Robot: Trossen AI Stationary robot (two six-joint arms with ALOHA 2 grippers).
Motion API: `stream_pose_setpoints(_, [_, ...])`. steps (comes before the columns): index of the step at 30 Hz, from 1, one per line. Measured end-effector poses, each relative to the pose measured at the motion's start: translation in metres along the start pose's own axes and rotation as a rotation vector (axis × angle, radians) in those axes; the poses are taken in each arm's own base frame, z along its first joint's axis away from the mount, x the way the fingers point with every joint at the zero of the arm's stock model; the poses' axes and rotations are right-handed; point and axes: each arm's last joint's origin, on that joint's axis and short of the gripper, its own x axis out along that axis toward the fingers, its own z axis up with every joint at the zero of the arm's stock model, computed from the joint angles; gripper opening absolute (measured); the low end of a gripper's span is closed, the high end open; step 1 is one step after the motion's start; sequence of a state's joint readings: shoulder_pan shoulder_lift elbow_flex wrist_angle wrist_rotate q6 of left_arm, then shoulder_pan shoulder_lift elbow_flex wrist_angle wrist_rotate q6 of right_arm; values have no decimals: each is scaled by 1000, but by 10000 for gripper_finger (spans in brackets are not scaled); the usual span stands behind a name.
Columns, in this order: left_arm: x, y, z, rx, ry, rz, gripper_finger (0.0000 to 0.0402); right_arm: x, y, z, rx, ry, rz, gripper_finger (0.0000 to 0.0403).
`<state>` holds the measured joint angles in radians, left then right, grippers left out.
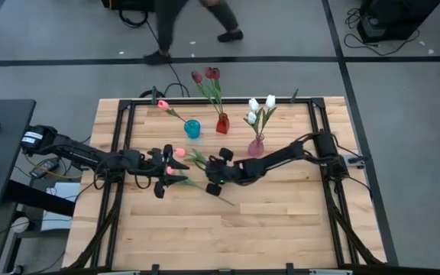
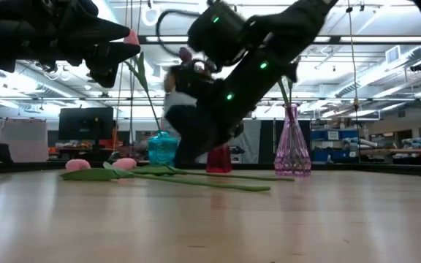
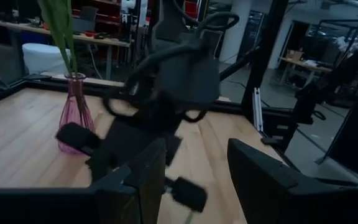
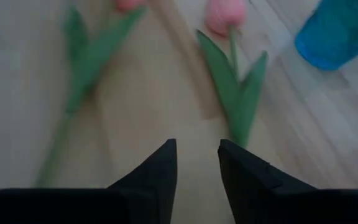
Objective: Sort flowers into vase by color
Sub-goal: Put the top pink flower into the blue vase
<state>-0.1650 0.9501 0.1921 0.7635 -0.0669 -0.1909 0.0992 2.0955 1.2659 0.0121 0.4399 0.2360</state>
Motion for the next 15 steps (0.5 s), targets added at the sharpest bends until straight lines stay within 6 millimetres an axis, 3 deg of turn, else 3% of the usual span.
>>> stream_pose_setpoints(8, [0, 1, -5, 1, 47, 9, 179, 16, -21, 4, 16, 59, -64, 167])
stream_pose_setpoints(15, [0, 1, -5, 0, 53, 10, 179, 28, -30, -5, 43, 134, -16, 161])
